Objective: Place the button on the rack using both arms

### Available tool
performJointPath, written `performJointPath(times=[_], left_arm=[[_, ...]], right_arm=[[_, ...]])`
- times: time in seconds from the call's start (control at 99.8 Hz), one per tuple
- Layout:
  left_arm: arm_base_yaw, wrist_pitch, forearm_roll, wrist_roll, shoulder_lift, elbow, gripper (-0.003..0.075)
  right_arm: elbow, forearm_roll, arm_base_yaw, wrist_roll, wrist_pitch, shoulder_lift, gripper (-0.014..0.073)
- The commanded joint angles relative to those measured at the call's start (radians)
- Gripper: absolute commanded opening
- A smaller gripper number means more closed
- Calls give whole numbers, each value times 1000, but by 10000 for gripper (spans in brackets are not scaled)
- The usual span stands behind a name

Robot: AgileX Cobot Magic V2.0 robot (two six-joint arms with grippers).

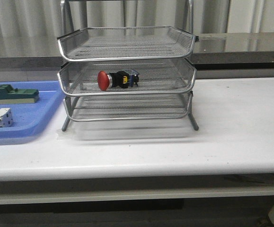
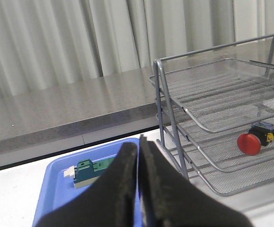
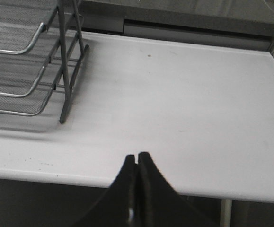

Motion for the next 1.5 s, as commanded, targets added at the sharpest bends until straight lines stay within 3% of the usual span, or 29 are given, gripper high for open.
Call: performJointPath(times=[0.0,0.281,0.581,0.792,1.493], left_arm=[[2,-82,-6,-9,7,-28,4],[2,-82,-6,-9,7,-28,4],[2,-82,-6,-9,7,-28,4],[2,-82,-6,-9,7,-28,4],[2,-82,-6,-9,7,-28,4]], right_arm=[[25,8,-7,2,-153,-43,-66],[277,66,-35,2,-365,-254,-66],[462,95,-73,2,-436,-468,-66],[553,135,-73,2,-547,-476,-66],[559,138,-73,2,-556,-476,-66]])
